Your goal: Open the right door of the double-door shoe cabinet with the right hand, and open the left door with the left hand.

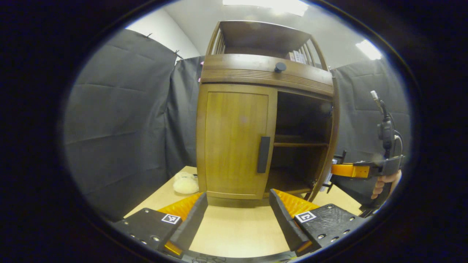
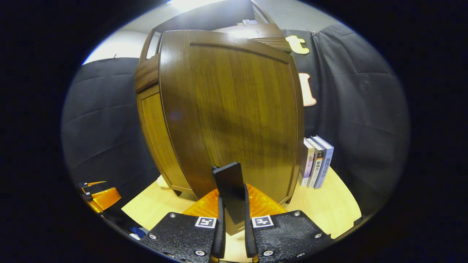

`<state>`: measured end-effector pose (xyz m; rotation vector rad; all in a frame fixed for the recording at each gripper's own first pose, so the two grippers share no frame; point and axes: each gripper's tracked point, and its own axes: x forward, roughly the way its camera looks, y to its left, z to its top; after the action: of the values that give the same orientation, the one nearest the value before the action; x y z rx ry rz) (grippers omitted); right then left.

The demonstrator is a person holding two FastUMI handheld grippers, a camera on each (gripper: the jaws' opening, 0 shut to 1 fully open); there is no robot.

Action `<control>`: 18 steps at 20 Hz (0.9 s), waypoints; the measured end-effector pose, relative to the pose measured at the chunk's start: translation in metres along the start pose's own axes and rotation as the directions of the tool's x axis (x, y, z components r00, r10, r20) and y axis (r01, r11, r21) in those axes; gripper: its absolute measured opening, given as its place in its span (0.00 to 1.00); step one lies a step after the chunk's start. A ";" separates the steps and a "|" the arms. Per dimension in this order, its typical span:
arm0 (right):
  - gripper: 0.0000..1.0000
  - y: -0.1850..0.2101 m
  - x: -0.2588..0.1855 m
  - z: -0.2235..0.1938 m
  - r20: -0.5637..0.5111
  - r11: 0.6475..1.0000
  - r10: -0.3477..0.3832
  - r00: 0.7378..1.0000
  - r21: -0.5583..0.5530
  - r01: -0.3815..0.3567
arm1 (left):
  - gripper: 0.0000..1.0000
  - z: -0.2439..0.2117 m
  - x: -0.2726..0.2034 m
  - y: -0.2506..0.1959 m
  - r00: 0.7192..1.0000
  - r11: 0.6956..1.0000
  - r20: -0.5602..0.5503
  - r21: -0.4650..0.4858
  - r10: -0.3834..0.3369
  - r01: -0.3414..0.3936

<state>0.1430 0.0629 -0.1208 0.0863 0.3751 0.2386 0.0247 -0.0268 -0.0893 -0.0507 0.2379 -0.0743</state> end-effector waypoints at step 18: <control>0.16 -0.136 -0.067 0.002 0.016 0.992 0.118 0.993 -0.039 -0.117 | 0.97 0.005 -0.006 -0.039 0.983 0.976 0.007 -0.118 0.183 -0.181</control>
<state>0.1121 -0.0853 -0.1122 0.0733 0.3479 0.3608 0.0174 -0.0648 -0.0811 -0.1463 0.2280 0.1228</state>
